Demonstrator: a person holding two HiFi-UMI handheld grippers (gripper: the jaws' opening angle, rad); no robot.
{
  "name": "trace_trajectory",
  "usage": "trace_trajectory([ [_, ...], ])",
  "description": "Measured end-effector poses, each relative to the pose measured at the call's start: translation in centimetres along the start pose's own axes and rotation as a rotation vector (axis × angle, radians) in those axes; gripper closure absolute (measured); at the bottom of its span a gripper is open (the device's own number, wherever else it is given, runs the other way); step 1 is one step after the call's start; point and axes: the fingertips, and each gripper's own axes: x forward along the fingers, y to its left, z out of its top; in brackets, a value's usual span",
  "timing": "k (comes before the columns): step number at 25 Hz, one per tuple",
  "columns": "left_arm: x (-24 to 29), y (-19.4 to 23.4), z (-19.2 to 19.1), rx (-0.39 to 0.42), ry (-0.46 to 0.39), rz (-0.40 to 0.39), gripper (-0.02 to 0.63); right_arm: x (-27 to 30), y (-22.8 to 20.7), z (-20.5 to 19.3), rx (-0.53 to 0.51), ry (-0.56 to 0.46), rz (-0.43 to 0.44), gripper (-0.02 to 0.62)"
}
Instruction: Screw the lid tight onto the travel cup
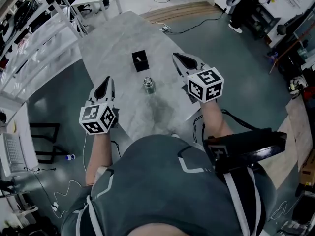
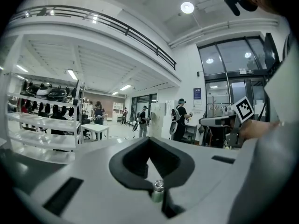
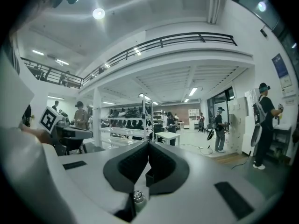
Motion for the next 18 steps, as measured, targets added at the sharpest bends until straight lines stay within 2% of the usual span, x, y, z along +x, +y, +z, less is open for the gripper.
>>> trace_trajectory([
  [18,-0.1,-0.9,-0.4,0.044,0.035,0.014,0.597,0.7,0.1,-0.7,0.018,0.026,0.012,0.568],
])
